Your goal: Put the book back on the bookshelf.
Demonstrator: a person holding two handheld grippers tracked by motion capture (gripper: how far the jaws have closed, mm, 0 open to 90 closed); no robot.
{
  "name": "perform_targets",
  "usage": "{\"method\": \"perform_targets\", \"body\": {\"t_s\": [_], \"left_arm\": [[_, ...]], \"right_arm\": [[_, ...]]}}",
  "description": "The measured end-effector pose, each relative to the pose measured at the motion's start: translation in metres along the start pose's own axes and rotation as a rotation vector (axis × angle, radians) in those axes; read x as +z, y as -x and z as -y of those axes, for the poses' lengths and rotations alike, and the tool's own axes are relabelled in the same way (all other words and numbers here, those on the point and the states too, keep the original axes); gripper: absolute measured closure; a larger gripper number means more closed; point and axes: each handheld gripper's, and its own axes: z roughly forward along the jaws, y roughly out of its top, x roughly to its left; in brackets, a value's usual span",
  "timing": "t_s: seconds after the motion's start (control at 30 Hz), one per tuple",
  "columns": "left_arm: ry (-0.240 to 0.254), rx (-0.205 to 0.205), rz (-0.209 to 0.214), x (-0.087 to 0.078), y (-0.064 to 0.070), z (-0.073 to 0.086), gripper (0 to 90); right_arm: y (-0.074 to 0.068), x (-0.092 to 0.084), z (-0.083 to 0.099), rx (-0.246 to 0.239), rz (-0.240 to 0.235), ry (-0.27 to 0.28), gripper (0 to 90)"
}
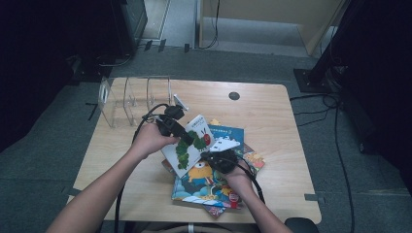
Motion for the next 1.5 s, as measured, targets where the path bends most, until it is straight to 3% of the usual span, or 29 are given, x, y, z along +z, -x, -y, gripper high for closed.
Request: {"method": "perform_targets", "body": {"t_s": [0.03, 0.1, 0.17, 0.37, 0.53, 0.57, 0.77, 1.0, 1.17, 1.4, 1.5], "left_arm": [[-0.031, 0.006, 0.000, 0.002, -0.001, -0.005, 68.1], [-0.031, -0.001, 0.012, 0.001, -0.001, -0.006, 72.1], [-0.013, 0.009, 0.054, -0.003, -0.001, -0.007, 74.8], [-0.038, 0.039, -0.004, -0.010, 0.006, -0.009, 77.5], [-0.001, 0.036, -0.014, -0.027, 0.006, -0.007, 77.5], [0.021, 0.033, -0.033, -0.034, 0.006, -0.004, 77.4], [0.046, 0.030, -0.097, -0.046, 0.000, 0.004, 77.4], [0.075, -0.009, -0.108, -0.061, -0.011, 0.018, 77.4], [0.087, -0.048, -0.142, -0.070, -0.023, 0.030, 77.4], [0.093, -0.079, -0.185, -0.076, -0.031, 0.039, 77.4], [0.087, -0.115, -0.199, -0.078, -0.039, 0.045, 77.4]], "right_arm": [[-0.001, 0.000, 0.000, -0.011, 0.000, 0.001, 84.4], [-0.001, 0.000, 0.000, -0.024, 0.001, -0.001, 83.2], [-0.001, 0.000, 0.000, -0.040, 0.008, -0.011, 80.2], [0.007, -0.006, 0.002, -0.054, 0.018, -0.006, 70.2], [0.010, -0.009, 0.003, -0.052, 0.034, -0.003, 62.2], [0.013, -0.008, 0.004, -0.045, 0.039, -0.012, 60.0], [0.015, -0.009, 0.005, -0.043, 0.062, -0.020, 54.8], [0.021, -0.010, 0.007, -0.024, 0.057, -0.014, 48.7], [0.024, -0.010, 0.009, -0.027, 0.058, -0.004, 42.3], [0.025, -0.010, 0.010, -0.032, 0.052, -0.002, 41.2], [0.026, -0.009, 0.010, -0.032, 0.047, 0.004, 40.0]]}}
